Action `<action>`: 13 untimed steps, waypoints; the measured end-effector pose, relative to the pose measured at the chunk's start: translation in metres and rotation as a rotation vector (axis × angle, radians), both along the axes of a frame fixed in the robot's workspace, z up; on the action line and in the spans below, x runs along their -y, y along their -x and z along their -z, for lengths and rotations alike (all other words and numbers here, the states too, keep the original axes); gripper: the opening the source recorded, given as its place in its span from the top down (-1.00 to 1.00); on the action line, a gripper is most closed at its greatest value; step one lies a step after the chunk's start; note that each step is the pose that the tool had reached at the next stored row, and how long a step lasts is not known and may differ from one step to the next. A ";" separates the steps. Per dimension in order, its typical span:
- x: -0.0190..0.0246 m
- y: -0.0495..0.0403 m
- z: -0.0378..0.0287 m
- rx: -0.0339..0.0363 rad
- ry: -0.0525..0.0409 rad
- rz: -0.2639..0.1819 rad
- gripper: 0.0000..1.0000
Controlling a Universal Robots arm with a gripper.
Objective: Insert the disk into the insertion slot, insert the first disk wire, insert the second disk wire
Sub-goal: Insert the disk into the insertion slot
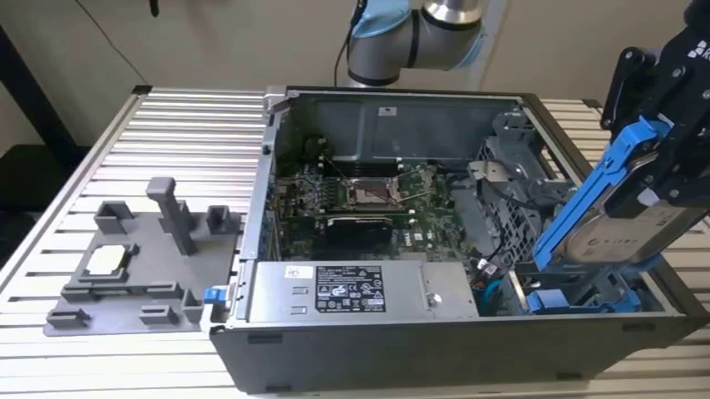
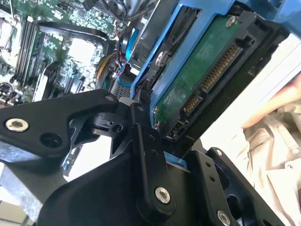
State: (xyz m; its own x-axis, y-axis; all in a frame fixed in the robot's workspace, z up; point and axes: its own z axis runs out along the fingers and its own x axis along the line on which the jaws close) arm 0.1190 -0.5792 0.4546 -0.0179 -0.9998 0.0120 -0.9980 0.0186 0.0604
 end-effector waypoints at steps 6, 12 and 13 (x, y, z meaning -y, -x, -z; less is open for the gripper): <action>-0.0024 0.0000 0.0080 -0.0008 0.0002 0.000 0.34; -0.0050 -0.0002 0.0135 -0.0008 0.0000 0.000 0.34; -0.0052 -0.0004 0.0145 -0.0008 -0.0001 0.000 0.34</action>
